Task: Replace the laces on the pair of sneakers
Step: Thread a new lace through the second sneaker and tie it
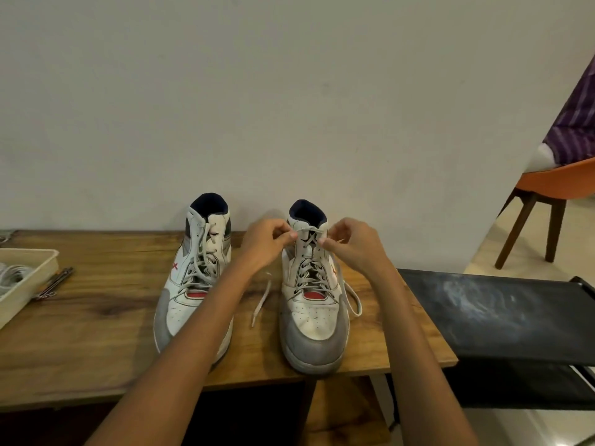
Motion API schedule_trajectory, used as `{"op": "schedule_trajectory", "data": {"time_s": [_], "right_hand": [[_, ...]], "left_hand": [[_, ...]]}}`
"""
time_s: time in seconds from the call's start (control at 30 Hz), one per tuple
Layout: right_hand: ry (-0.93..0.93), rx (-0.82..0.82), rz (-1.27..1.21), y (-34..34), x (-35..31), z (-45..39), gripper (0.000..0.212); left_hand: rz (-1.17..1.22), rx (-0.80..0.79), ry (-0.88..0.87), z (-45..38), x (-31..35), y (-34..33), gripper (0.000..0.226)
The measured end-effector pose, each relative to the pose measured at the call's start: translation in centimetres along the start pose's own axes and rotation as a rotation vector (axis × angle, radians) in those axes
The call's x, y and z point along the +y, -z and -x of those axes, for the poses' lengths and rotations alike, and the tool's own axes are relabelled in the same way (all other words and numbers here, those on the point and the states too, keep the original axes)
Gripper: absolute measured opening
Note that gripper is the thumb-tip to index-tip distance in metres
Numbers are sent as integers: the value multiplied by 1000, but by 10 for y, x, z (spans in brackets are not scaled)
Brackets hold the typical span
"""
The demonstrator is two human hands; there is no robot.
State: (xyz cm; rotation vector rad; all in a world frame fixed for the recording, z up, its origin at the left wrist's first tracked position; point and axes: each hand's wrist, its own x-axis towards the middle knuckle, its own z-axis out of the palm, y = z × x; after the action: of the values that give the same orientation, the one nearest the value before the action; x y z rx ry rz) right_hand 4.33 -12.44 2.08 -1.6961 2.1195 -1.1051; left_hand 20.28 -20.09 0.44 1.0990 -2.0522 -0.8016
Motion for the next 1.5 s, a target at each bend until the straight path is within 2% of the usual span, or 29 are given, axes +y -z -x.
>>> {"op": "schedule_trajectory", "data": {"time_s": [0.1, 0.27, 0.4, 0.47, 0.53, 0.57, 0.67, 0.73, 0.8, 0.87, 0.97, 1.07, 1.17, 1.27, 1.5], "right_hand": [[-18, -38, 187, -9, -4, 2, 26], [41, 49, 81, -9, -2, 2, 8], [-35, 151, 152, 6, 15, 1, 9], [-66, 109, 213, 1, 19, 4, 11], [-73, 13, 167, 2, 25, 2, 10], [-73, -52, 70, 7, 28, 2, 9], [-144, -257, -326, 27, 30, 7, 11], [-160, -326, -459, 31, 26, 11, 13], [-131, -303, -651, 24, 19, 12, 17], [-115, -211, -891, 14, 9, 9, 19], [-88, -112, -1115, -4, -3, 7, 15], [-109, -15, -1207, -12, -8, 6, 15], [-96, 47, -1163, -13, -8, 6, 13], [-69, 67, -1071, -17, -10, 6, 7], [-63, 154, -976, -22, -14, 5, 19]], "left_hand": [[19, 53, -23, 1, 2, -4, 13], [32, 136, -32, 0, 7, -5, 14], [-148, 198, 40, 1, -4, -2, 15], [-234, 166, 81, 4, -10, -7, 16], [-224, 118, 66, 2, -13, -7, 16], [-147, 84, 55, 1, -13, -4, 17], [276, -20, 82, 0, -10, 11, 20], [502, -50, 120, 2, -3, 9, 21], [779, -42, 167, 2, 8, -2, 22], [1042, -6, 236, 3, 18, -15, 23], [1237, 39, 271, 3, 23, -25, 22], [1285, 67, 236, 3, 23, -25, 15], [1294, 123, 235, 5, 25, -28, 9], [1200, 155, 190, 5, 26, -34, 9], [966, 168, 39, 5, 28, -35, 17]]}}
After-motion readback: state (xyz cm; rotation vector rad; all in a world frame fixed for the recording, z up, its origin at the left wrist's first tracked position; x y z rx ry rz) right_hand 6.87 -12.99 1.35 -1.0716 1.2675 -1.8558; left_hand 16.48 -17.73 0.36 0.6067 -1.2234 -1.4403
